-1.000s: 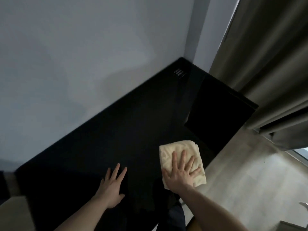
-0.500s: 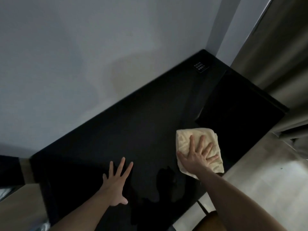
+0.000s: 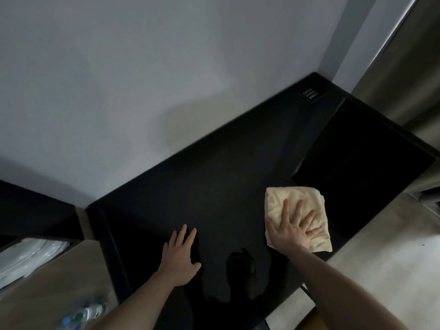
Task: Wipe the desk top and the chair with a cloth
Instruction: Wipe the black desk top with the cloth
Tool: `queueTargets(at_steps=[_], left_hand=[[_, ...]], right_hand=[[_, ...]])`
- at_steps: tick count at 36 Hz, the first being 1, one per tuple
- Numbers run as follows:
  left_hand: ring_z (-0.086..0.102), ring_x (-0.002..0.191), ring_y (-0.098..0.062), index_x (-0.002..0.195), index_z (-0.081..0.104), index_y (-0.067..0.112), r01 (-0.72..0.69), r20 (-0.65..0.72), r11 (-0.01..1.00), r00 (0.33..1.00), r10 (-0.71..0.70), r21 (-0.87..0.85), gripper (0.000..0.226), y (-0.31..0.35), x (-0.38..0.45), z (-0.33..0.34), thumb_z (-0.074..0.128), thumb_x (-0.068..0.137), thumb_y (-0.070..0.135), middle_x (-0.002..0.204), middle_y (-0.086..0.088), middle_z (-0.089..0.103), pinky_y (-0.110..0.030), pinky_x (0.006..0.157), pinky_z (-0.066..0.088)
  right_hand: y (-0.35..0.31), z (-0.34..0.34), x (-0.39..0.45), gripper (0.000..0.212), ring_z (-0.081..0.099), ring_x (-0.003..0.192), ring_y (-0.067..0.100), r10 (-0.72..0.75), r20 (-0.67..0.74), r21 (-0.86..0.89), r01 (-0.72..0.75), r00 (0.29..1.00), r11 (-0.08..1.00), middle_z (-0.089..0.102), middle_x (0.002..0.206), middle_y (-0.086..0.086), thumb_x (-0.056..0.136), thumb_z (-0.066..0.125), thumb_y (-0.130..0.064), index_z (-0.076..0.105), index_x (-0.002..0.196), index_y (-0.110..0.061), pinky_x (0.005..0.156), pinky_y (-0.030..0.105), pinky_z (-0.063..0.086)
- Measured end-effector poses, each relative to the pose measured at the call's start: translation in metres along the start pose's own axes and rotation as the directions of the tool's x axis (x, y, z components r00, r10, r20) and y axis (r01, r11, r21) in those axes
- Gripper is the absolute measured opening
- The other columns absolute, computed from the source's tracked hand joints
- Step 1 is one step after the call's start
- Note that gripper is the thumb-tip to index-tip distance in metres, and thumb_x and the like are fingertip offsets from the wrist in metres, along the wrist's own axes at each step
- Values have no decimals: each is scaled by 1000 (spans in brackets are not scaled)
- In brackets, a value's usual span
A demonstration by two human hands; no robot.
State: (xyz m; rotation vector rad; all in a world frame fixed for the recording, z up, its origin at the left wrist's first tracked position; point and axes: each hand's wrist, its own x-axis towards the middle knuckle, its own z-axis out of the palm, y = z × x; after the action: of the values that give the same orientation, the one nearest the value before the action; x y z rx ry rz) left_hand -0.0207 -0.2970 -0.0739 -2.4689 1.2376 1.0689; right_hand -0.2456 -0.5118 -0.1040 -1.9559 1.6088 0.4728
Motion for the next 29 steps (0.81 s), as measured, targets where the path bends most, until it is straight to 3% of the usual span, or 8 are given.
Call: queueTargets(at_steps=[7, 14, 23, 29], left_hand=[[-10, 156, -32, 161, -8, 31, 24, 0, 1000, 1000, -24, 18, 97, -99, -55, 39, 61, 95, 44, 168, 0, -22, -49, 126, 10], [-9, 156, -30, 162, -6, 31, -43, 33, 995, 999, 40, 86, 99, -160, -105, 72, 63, 93, 44, 168, 1, -22, -49, 126, 11], [2, 157, -27, 163, 0, 26, -92, 58, 993, 995, 87, 80, 94, -176, -136, 84, 61, 95, 48, 169, 1, -17, -41, 125, 19], [-2, 157, -29, 163, 2, 25, -90, 36, 991, 996, 87, 96, 88, -164, -141, 75, 58, 97, 40, 170, -2, -13, -40, 126, 15]], right_hand=[[-46, 89, -106, 86, -47, 141, 42, -79, 25, -24, 79, 997, 997, -48, 159, 4, 95, 14, -79, -29, 157, -37, 113, 73, -22], [-87, 167, -206, 85, -52, 136, 43, -154, 102, -58, 160, 983, 985, -50, 157, 6, 98, 17, -74, -29, 158, -35, 111, 75, -21], [-110, 206, -274, 88, -51, 136, 46, -181, 193, -47, 194, 964, 980, -45, 160, 7, 100, 29, -65, -26, 159, -33, 111, 77, -20], [-117, 197, -276, 99, -42, 145, 44, -56, 164, 91, 42, 985, 995, -43, 162, 4, 95, 35, -73, -29, 158, -31, 116, 75, -13]])
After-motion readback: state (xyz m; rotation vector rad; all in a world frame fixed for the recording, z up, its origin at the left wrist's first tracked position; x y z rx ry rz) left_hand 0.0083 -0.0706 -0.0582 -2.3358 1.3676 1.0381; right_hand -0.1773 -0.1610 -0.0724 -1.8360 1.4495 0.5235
